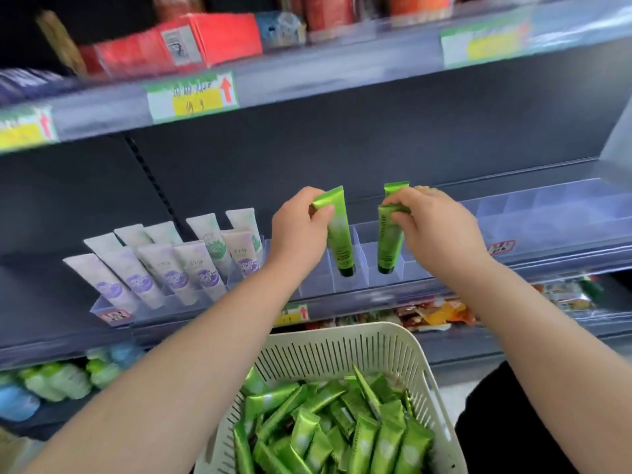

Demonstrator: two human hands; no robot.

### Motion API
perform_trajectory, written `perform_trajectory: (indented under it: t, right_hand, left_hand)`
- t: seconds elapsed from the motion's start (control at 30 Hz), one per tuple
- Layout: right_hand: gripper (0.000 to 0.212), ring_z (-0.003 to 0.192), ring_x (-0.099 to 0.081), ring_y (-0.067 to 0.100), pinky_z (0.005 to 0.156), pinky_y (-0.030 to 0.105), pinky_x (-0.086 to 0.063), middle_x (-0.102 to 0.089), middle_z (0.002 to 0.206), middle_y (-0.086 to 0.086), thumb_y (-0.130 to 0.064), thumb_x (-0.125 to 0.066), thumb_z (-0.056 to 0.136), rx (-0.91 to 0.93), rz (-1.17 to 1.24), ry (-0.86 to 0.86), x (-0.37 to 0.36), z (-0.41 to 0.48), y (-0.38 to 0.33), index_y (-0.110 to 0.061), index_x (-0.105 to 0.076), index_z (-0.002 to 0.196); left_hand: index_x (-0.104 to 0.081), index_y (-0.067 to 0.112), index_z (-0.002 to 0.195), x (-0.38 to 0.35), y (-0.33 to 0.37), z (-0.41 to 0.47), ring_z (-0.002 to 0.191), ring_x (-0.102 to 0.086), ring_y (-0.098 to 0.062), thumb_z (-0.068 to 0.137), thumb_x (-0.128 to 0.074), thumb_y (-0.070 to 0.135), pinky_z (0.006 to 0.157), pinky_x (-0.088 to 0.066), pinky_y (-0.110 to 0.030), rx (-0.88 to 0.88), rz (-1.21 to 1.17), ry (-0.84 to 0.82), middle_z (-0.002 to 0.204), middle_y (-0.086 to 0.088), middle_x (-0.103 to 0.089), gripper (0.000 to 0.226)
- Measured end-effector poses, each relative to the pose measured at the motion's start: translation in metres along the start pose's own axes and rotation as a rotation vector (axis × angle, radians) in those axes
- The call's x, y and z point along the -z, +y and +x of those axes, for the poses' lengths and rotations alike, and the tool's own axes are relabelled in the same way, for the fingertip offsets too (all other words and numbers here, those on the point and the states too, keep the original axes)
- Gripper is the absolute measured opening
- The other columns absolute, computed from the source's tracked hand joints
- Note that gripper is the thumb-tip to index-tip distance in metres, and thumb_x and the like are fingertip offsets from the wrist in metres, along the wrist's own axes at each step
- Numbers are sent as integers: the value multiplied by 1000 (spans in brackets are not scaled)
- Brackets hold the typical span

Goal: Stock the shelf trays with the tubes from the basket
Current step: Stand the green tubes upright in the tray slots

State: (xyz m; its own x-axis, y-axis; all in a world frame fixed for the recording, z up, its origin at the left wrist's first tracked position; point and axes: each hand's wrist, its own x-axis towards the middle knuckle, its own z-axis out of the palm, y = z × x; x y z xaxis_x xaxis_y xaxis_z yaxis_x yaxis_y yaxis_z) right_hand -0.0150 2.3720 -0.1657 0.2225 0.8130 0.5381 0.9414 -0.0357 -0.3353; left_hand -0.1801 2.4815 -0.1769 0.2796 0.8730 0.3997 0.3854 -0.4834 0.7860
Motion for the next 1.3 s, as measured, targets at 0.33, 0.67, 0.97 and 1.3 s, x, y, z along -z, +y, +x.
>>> perform_trajectory:
  t: [0.33, 0.67, 0.97, 1.3]
  right_hand:
    - [20, 96, -56, 26, 64, 31, -33, -64, 105, 1, -21, -48, 97, 21, -103, -46, -10, 27, 30, -21, -60, 113]
    - [23, 96, -56, 23, 69, 33, -40, -63, 105, -2, -22, -45, 98, 5, -48, -77, -19, 39, 44, -22, -59, 116]
    - [20, 96, -55, 23, 69, 35, -44, -63, 101, -2, -21, -47, 97, -5, -52, -45, -24, 52, 40, -22, -59, 112]
    - [22, 94, -55, 25, 63, 31, -30, -63, 102, 1, -13, -49, 95, 24, -166, 27, -43, 85, 20, -19, -57, 114]
  left_hand:
    - [-62, 22, 94, -57, -3, 70, 88, -63, -29, 92, -54, 15, 78, -57, -50, 88, -34, 65, 82, 1, -60, 11]
    - [-65, 17, 101, -97, -22, 93, 85, -60, -26, 93, -54, 13, 69, -47, -30, 50, 215, -190, 91, -4, -64, 14]
    - [-64, 18, 116, -75, -24, 94, 102, -62, -17, 91, -63, 17, 89, -50, -34, -91, 339, -260, 110, 1, -68, 25]
    - [-46, 18, 137, -33, -17, 74, 125, -44, -21, 94, -60, 27, 94, -44, -36, -261, 702, -239, 138, 1, -51, 46]
